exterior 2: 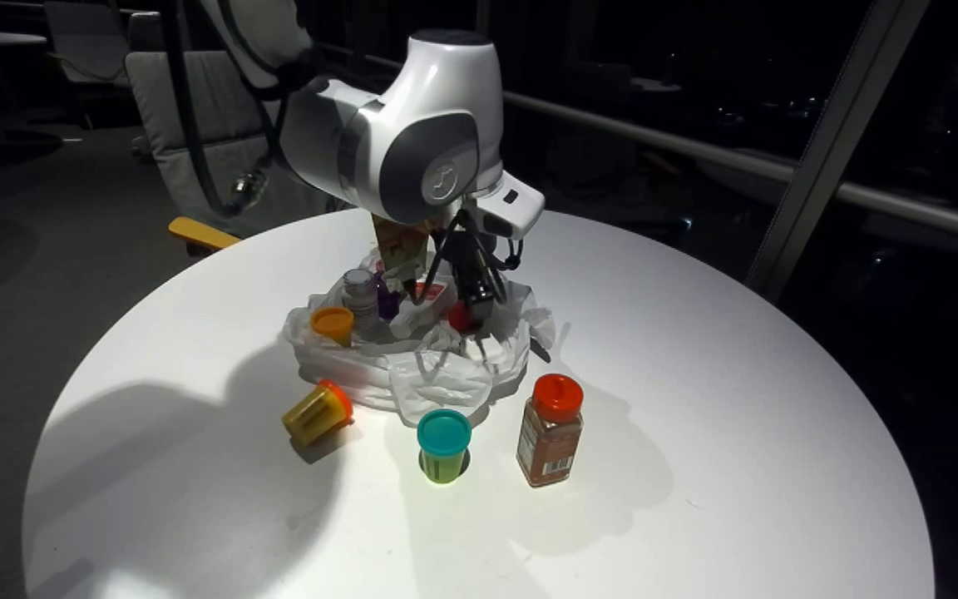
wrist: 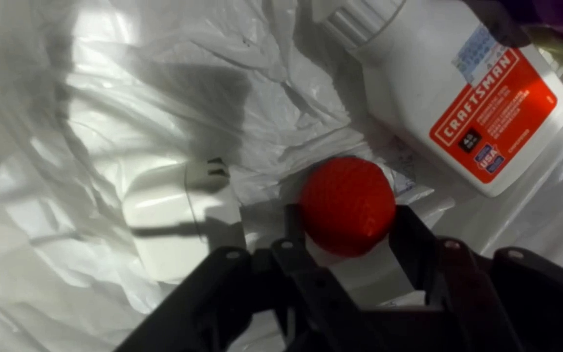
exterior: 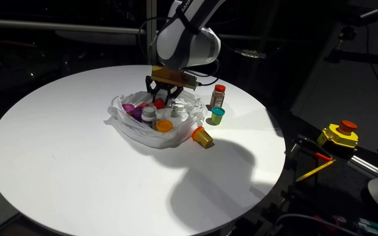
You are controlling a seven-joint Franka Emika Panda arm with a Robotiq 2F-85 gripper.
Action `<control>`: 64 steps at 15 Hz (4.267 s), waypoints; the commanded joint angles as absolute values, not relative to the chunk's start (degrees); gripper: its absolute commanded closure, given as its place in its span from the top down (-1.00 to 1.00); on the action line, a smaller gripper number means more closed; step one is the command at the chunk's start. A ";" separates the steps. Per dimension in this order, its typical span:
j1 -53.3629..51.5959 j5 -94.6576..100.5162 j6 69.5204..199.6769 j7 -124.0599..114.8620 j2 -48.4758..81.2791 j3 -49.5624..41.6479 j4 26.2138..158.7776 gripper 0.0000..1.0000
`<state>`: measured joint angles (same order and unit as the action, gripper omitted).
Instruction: Remove the things from the plastic bag and put them on the table
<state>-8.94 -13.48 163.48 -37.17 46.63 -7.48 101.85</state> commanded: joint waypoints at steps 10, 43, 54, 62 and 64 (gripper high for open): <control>-22.25 2.87 148.92 -38.87 21.44 -8.79 124.83 -0.54; -12.29 15.65 140.26 -13.68 34.61 -5.95 109.70 1.00; -6.23 -2.99 144.39 -25.33 42.35 -5.65 102.67 1.00; -8.14 -4.93 151.73 -32.58 44.88 -8.66 102.36 1.00; -8.63 -4.66 151.76 -33.82 45.37 -9.37 102.00 1.00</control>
<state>-7.08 -3.97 150.67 -31.52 43.80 -7.68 104.03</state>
